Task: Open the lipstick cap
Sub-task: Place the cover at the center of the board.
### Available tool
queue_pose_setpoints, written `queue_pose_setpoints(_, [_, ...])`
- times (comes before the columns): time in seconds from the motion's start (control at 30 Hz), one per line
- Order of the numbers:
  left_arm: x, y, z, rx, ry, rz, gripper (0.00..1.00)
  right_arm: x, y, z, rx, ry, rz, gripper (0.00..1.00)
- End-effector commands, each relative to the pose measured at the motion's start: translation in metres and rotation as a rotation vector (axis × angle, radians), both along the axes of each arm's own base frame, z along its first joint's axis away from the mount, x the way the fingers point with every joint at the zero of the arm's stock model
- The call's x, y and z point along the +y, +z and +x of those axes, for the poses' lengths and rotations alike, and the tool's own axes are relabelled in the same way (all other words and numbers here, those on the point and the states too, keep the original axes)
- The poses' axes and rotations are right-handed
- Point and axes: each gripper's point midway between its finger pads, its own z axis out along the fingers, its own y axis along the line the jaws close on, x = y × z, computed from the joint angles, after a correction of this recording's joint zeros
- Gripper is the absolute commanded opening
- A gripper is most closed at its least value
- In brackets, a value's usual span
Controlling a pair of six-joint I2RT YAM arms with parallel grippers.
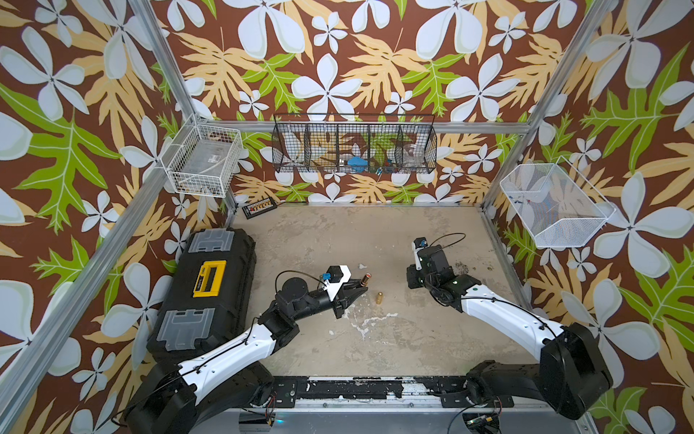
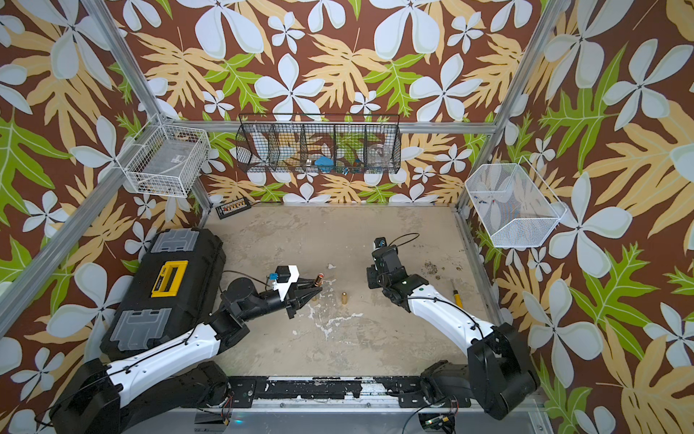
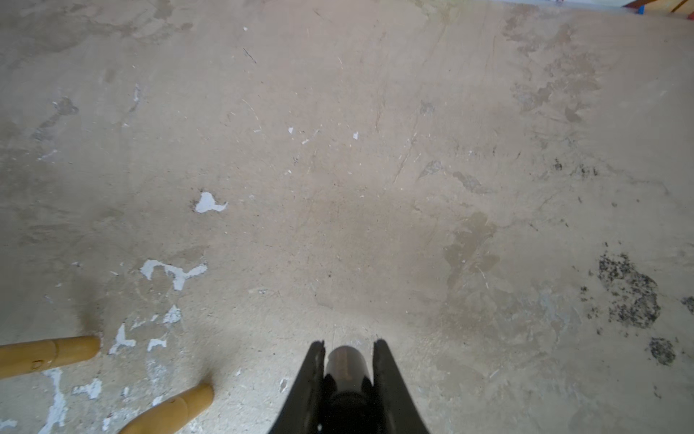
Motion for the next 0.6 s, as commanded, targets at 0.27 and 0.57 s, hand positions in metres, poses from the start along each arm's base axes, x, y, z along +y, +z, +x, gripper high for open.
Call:
queue_pose_setpoints(0.27, [0.006, 0.008, 0.003, -0.045, 0.043, -0.032, 0.09, 0.005, -0.040, 0.018, 0.015, -0.045, 0.017, 0.20])
queue_pose_setpoints(0.57, [0.006, 0.006, 0.002, -0.044, 0.039, -0.028, 0.09, 0.015, -0.070, 0.021, 0.086, -0.033, 0.029, 0.19])
